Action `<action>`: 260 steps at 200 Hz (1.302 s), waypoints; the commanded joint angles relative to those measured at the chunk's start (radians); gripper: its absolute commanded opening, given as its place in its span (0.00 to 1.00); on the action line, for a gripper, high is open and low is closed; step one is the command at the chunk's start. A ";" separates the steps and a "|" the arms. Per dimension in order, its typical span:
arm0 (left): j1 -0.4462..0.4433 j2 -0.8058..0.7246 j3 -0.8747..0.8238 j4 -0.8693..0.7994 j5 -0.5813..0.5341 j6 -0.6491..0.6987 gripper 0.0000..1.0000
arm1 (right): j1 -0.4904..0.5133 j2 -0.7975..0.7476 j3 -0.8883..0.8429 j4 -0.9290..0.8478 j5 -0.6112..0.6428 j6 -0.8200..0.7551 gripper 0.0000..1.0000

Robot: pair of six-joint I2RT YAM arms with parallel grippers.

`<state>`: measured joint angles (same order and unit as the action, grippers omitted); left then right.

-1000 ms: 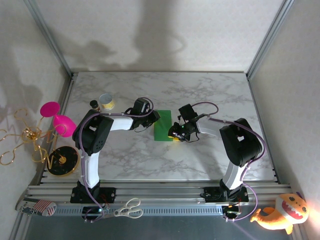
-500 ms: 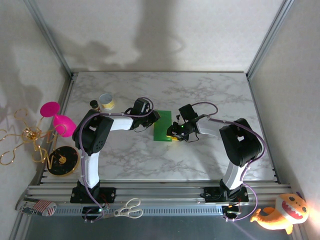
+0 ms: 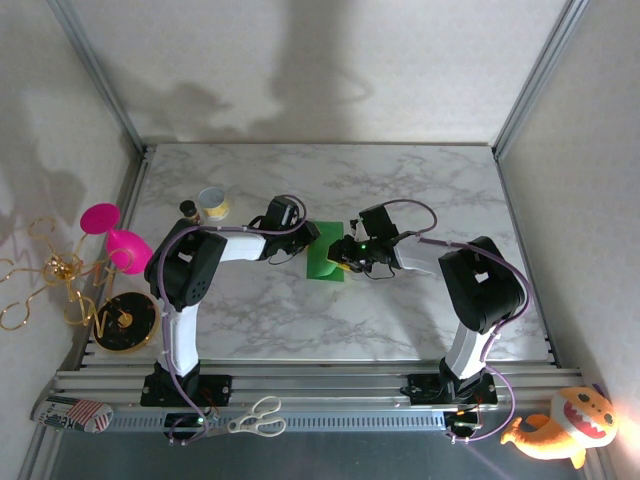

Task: Fold a paper plane with a square sheet of paper (pick it up from the middle)
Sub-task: Fold the triangle a second time at the center of the table.

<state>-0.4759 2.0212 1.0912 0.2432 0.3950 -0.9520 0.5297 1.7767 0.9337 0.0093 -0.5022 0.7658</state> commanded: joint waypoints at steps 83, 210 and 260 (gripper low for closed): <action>0.024 0.037 -0.047 -0.113 -0.039 -0.006 0.24 | -0.016 0.022 0.008 0.035 0.000 -0.045 0.40; 0.025 0.027 -0.044 -0.104 -0.036 -0.016 0.24 | -0.014 -0.067 -0.117 0.041 -0.073 0.170 0.25; 0.025 0.021 -0.048 -0.101 -0.034 -0.018 0.24 | -0.015 -0.103 -0.134 0.032 -0.066 0.201 0.16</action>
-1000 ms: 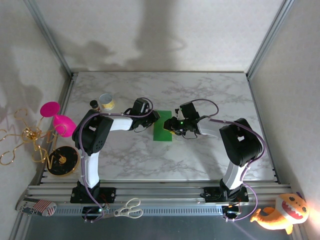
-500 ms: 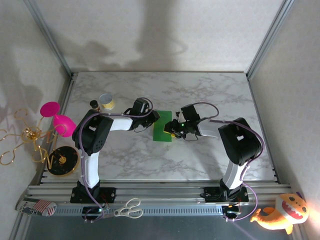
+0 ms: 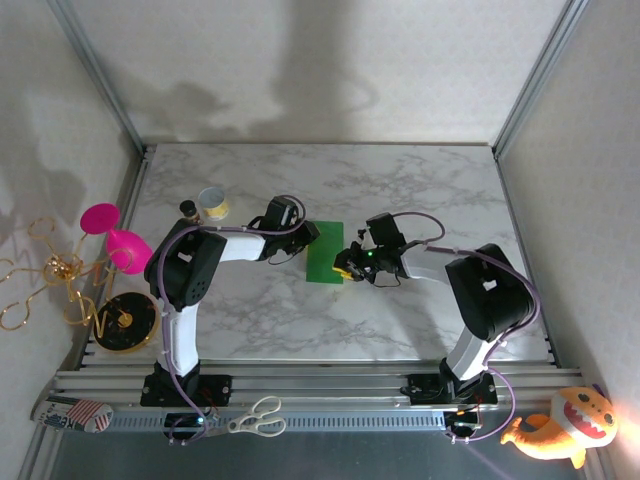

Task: Fold a paper plane with a square sheet of paper (pick it up from the middle)
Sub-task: Fold the triangle a second time at the center of the table.

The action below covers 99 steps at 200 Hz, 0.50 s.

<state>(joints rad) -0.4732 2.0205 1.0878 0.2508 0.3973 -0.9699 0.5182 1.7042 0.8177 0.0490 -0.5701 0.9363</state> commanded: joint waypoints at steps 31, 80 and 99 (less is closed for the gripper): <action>0.025 -0.013 -0.048 -0.080 -0.011 0.005 0.24 | -0.008 -0.024 0.001 -0.042 0.008 0.012 0.01; 0.034 -0.100 -0.048 0.053 0.101 0.048 0.36 | -0.044 0.024 0.098 -0.238 0.002 -0.187 0.00; 0.033 -0.080 -0.013 0.014 0.101 0.092 0.36 | -0.050 0.047 0.138 -0.302 -0.023 -0.259 0.00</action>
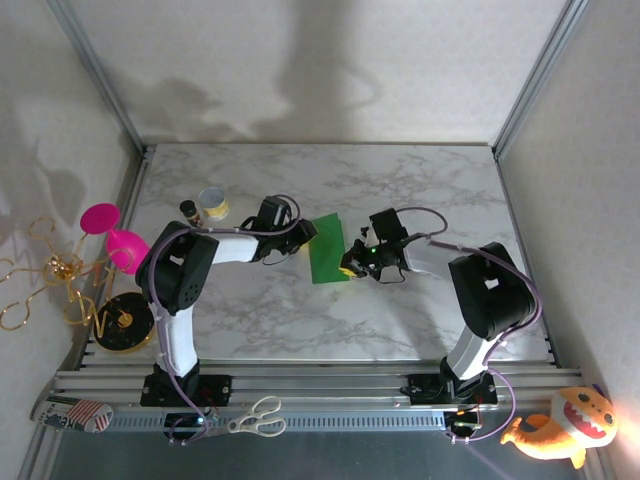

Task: Fold a paper plane with a square sheet of paper (pick it up from the middle)
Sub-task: Fold the triangle a second time at the center of the table.

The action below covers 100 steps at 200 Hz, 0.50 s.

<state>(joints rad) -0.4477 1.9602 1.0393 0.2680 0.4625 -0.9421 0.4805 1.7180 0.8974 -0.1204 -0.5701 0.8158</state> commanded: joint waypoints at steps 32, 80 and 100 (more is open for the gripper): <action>0.007 0.037 0.079 -0.046 0.034 0.096 0.35 | -0.019 0.058 0.078 -0.168 -0.053 -0.184 0.00; 0.006 0.089 0.112 -0.070 0.043 0.117 0.30 | -0.029 0.065 0.097 -0.207 -0.055 -0.218 0.00; 0.004 0.107 0.118 -0.092 0.033 0.120 0.28 | -0.032 0.069 0.102 -0.209 -0.055 -0.218 0.00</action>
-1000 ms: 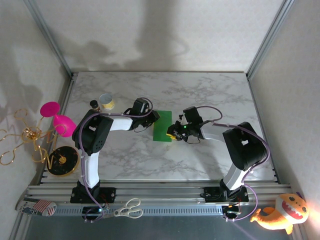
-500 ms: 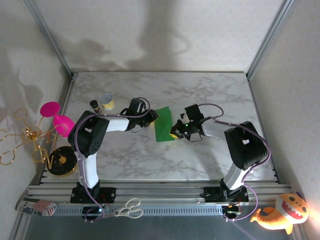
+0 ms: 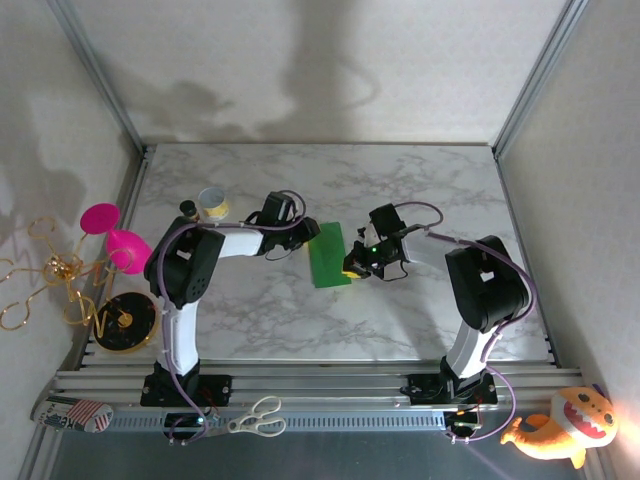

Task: Fold a paper plane with a square sheet of paper (pick it up from the middle)
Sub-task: Fold the triangle a second time at the center of the table.

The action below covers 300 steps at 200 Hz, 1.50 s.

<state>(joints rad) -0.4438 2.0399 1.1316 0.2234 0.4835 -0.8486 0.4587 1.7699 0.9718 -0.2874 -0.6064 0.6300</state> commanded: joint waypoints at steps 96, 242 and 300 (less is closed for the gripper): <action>-0.012 0.053 -0.001 -0.088 -0.036 0.024 0.26 | 0.043 0.086 0.117 0.077 -0.064 0.056 0.00; -0.013 0.057 -0.004 -0.105 -0.045 0.023 0.26 | 0.103 0.168 0.155 0.202 0.099 0.205 0.00; -0.013 0.059 -0.007 -0.103 -0.040 0.023 0.26 | 0.110 0.177 0.161 0.171 0.121 0.185 0.00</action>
<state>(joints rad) -0.4480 2.0476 1.1408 0.2092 0.4713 -0.8371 0.5591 1.9377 1.1053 -0.0944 -0.5129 0.8234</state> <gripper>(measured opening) 0.258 0.063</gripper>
